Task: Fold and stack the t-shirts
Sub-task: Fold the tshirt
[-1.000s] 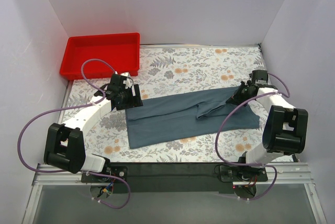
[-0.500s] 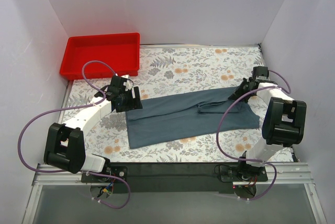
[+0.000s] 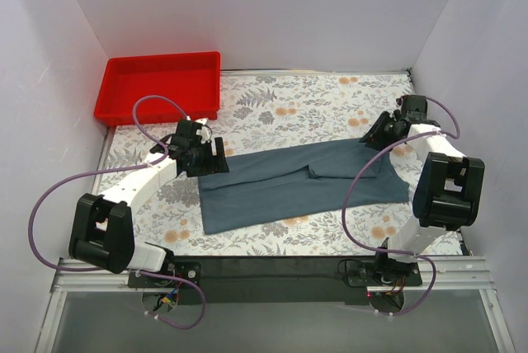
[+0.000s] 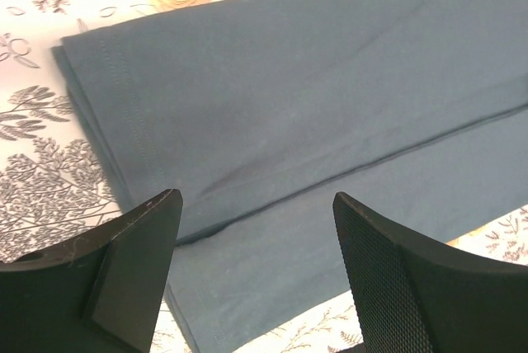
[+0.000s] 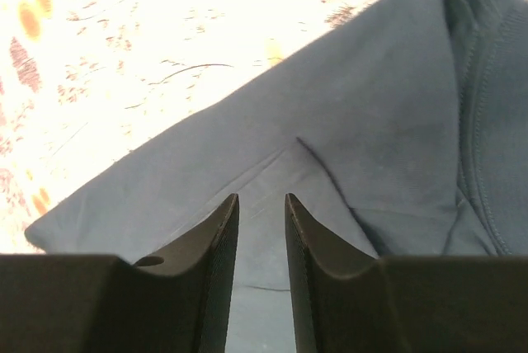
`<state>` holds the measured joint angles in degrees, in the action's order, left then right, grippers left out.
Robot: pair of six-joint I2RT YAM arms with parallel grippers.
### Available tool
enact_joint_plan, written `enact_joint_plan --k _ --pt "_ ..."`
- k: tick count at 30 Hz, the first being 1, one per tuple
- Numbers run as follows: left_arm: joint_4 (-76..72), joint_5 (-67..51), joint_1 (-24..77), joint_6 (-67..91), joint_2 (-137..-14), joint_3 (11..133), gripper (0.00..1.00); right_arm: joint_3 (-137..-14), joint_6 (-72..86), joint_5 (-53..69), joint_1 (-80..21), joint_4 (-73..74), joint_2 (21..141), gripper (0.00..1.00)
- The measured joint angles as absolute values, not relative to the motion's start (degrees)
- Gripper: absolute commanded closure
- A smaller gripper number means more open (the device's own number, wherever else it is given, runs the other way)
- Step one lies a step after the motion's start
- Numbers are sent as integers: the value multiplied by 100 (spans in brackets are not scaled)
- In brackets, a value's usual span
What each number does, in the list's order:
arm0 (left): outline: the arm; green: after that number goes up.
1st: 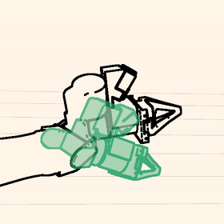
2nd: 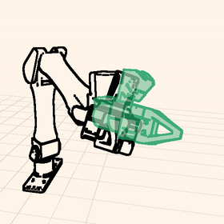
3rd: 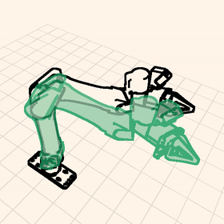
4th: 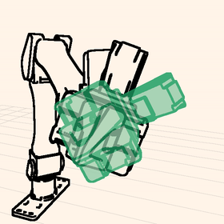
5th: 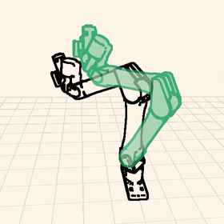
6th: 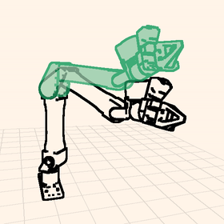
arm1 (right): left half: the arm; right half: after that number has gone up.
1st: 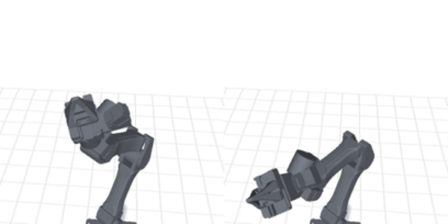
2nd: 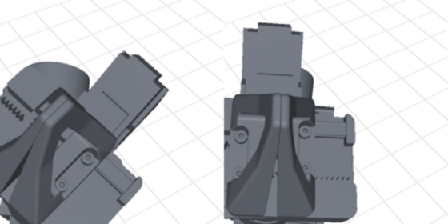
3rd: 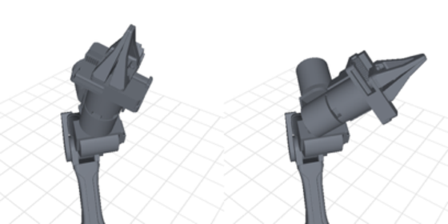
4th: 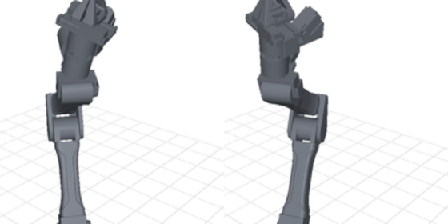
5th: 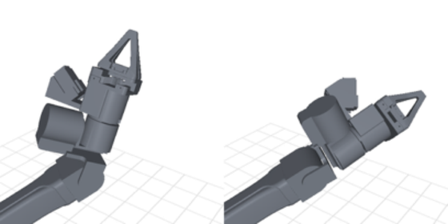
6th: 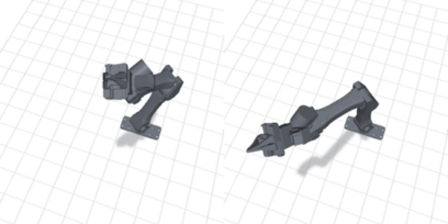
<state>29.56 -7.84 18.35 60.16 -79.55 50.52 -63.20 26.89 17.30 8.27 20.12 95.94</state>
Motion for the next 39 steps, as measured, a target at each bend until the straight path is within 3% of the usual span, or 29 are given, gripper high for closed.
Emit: enact_joint_plan --k 8,12,16,20,27,33,39 --pt "2777 -972 1975 6047 -7985 5155 31 -5964 2322 2239 829 1907 9159 69" --pt "2648 -884 1975 6108 -8246 5269 39 -5293 2250 2202 1039 1953 8735 69" --pt "2471 -679 1973 6193 -8702 5343 40 -4718 2373 1715 1426 2088 8158 58" --pt "2434 -532 1973 6243 -9190 5358 40 -4300 2550 1402 1468 2095 7743 54" --pt "2416 -486 1970 6368 -9445 5406 40 -4106 2733 1247 1450 1874 8300 54" --pt "2418 -574 1968 6615 -9452 5398 40 -5122 2720 1511 1446 1610 9472 55" --pt "2349 -1166 1988 7201 -9476 5332 40 -7441 2410 1988 1406 1555 11399 55"
